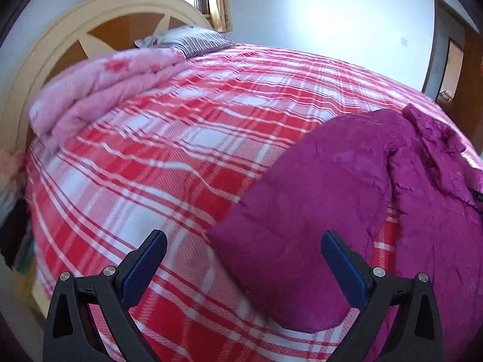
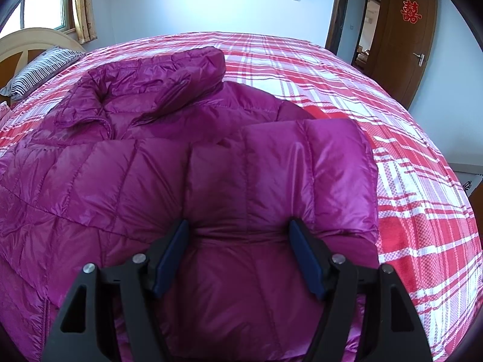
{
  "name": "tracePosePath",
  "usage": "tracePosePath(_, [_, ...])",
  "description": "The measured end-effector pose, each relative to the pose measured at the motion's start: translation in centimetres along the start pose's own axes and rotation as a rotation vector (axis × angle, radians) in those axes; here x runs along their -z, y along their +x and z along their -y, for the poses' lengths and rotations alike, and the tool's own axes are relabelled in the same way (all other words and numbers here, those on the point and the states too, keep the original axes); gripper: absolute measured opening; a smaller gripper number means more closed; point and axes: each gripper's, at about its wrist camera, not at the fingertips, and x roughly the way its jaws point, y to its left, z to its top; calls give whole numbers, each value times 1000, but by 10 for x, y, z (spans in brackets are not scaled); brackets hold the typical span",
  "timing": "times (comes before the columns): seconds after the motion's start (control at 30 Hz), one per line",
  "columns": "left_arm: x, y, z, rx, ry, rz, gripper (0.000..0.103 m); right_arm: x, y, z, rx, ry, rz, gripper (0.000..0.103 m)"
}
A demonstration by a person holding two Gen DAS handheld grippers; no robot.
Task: Fold large clothes
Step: 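Open the right tool to release the sleeve while the left tool reaches the other sleeve, then grasp the other sleeve with the left tool and fold it over the jacket front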
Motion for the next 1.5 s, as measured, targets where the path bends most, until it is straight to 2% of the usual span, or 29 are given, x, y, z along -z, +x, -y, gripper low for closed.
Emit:
tracePosePath(0.13, [3, 9, 5, 91, -60, -19, 100, 0, 0, 0, 6, -5, 1, 73])
tracePosePath(0.17, [4, 11, 9, 105, -65, -15, 95, 0, 0, 0, 8, -6, 0, 73])
tracePosePath(0.2, [4, 14, 14, 106, -56, -17, 81, 0, 0, 0, 8, -7, 0, 73])
tracePosePath(0.23, [4, 16, 17, 91, -45, -22, 72, 0, 0, 0, 8, -6, 1, 73])
tracePosePath(0.27, [4, 17, 22, 63, -26, -24, 55, 0, 0, 0, 7, -6, 1, 73])
tracePosePath(0.3, [3, 18, 24, 50, -11, -23, 46, 0, 0, 0, 7, -6, 1, 73])
tracePosePath(0.33, [3, 18, 24, 49, -9, -18, 43, 0, 0, 0, 6, -5, 1, 73])
tracePosePath(0.4, [2, 15, 21, 46, -10, -2, 28, 0, 0, 0, 5, -3, 2, 73])
tracePosePath(0.5, [-3, 7, 17, 37, -11, 33, 17, 0, 0, 2, -1, 2, 4, 73])
tracePosePath(0.67, [-19, -17, 15, 50, -6, 118, 10, 0, -1, 2, 0, 5, 6, 73])
tracePosePath(0.93, [-64, -58, 25, 153, 9, 226, 9, 0, -1, 2, 4, 3, 7, 73])
tracePosePath(1.2, [-97, -85, 56, 261, 20, 279, 8, 0, -1, 2, 3, 3, 7, 74])
tracePosePath(1.4, [-119, -103, 96, 305, 82, 314, 7, -2, -2, 1, 14, -10, -3, 75])
tracePosePath(1.5, [-129, -111, 115, 327, 117, 335, 7, -5, -10, 4, -26, -23, -19, 83])
